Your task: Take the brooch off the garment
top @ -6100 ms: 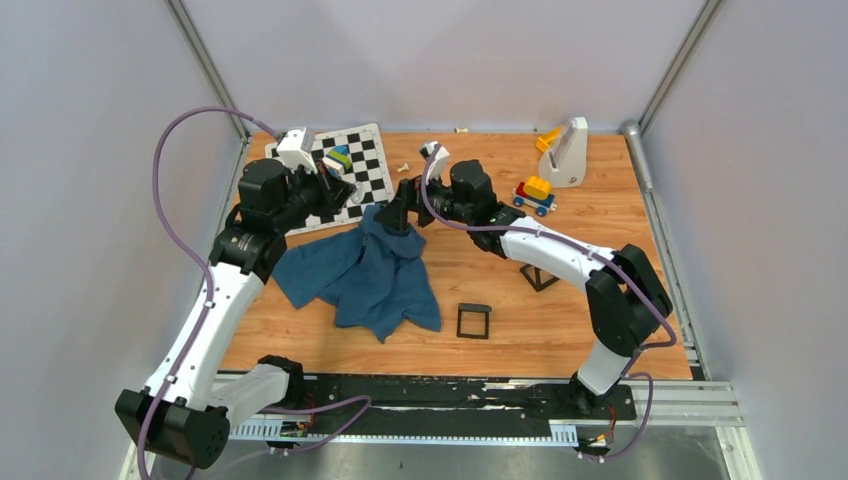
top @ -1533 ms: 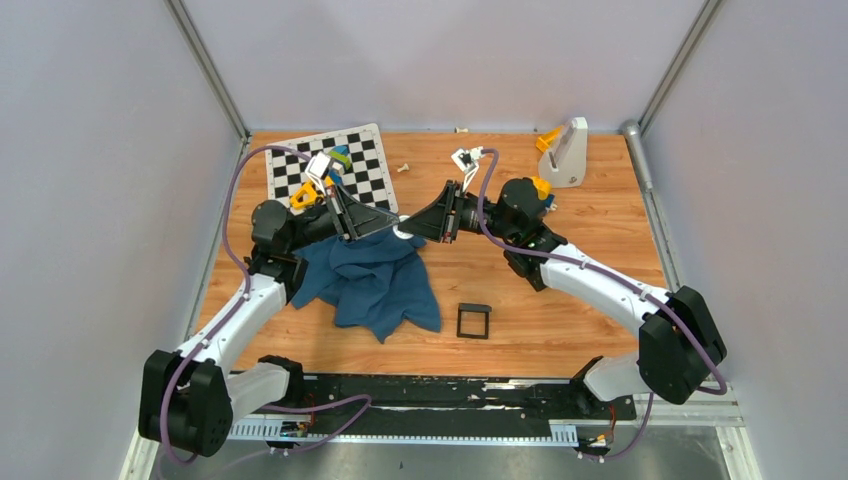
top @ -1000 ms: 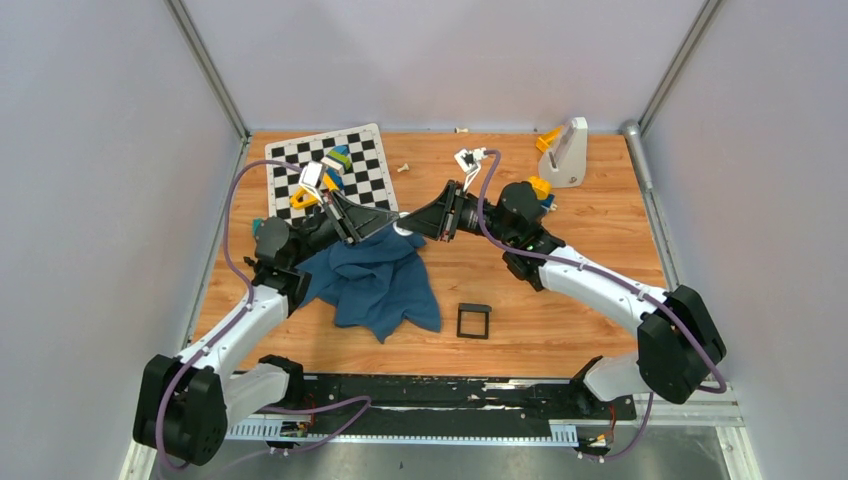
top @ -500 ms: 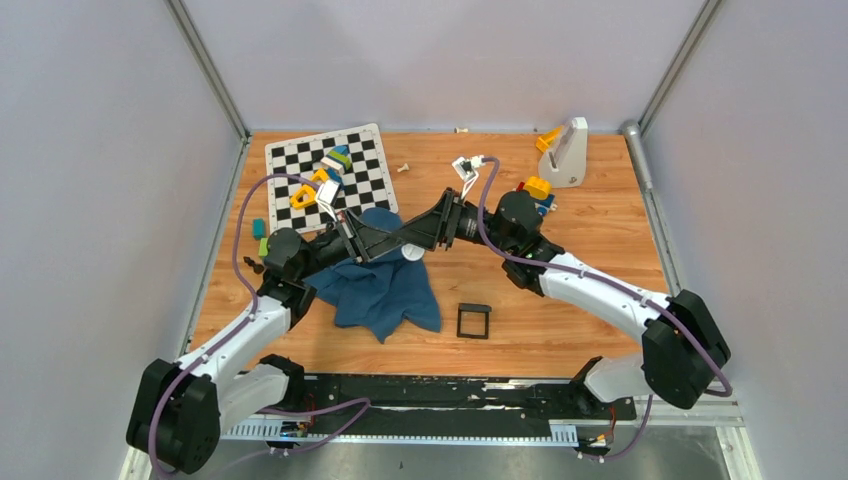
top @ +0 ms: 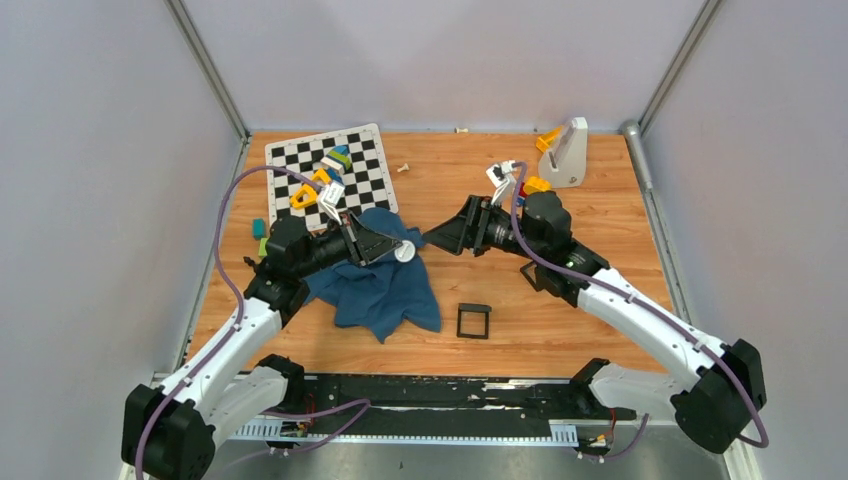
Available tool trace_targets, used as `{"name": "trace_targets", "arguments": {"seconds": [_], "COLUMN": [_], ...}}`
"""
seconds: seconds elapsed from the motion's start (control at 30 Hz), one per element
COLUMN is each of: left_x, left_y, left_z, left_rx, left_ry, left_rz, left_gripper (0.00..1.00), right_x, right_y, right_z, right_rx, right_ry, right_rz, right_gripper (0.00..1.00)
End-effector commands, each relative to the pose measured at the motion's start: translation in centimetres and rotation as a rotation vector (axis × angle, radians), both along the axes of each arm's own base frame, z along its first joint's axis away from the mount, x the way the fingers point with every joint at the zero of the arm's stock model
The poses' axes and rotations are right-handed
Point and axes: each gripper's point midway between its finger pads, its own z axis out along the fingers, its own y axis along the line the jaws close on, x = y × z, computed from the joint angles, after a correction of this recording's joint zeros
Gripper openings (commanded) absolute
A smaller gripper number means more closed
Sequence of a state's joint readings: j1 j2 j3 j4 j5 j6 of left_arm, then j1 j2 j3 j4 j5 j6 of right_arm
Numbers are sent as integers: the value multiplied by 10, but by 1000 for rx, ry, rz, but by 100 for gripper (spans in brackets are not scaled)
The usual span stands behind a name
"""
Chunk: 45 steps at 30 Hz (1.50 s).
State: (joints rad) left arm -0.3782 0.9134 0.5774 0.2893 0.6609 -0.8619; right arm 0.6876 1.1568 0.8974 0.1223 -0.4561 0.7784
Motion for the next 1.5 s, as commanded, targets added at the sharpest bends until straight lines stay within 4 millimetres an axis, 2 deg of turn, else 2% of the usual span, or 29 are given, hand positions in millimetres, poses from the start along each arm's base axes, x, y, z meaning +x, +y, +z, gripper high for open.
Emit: {"name": "trace_targets", "arguments": {"seconds": [0.0, 0.17, 0.27, 0.43, 0.6, 0.7, 0.93, 0.97, 1.2, 1.3, 1.47], "left_x": [9, 6, 7, 3, -1, -2, -4, -4, -9, -13, -15], "left_y": [9, 2, 0, -2, -3, -3, -7, -6, -5, -3, -2], "left_z": [-14, -24, -26, -40, -55, -60, -57, -62, -55, -53, -51], "left_rx": [152, 271, 342, 472, 535, 526, 502, 504, 476, 454, 448], "left_ry": [-80, -142, -193, -263, -309, -341, -419, -419, -430, -436, -435], "left_rz": [65, 58, 80, 76, 85, 93, 88, 91, 91, 92, 95], "left_gripper": [0, 0, 0, 0, 0, 0, 0, 0, 0, 0, 0], "right_x": [7, 3, -1, -11, -23, -21, -11, -11, -23, -19, -21], "right_y": [-32, -51, -66, -90, -84, -84, -85, -83, -59, -54, -51], "right_z": [-14, -40, -66, -112, -147, -164, -175, -174, -163, -161, -173], "right_rx": [-141, -291, -411, -626, -808, -908, -996, -996, -907, -909, -952], "right_ry": [57, 158, 199, 273, 250, 247, 182, 165, -16, -36, -33], "right_rz": [-139, -174, -196, -221, -154, -168, -160, -146, 59, 68, 139], "right_gripper": [71, 81, 83, 85, 77, 74, 71, 71, 74, 72, 72]}}
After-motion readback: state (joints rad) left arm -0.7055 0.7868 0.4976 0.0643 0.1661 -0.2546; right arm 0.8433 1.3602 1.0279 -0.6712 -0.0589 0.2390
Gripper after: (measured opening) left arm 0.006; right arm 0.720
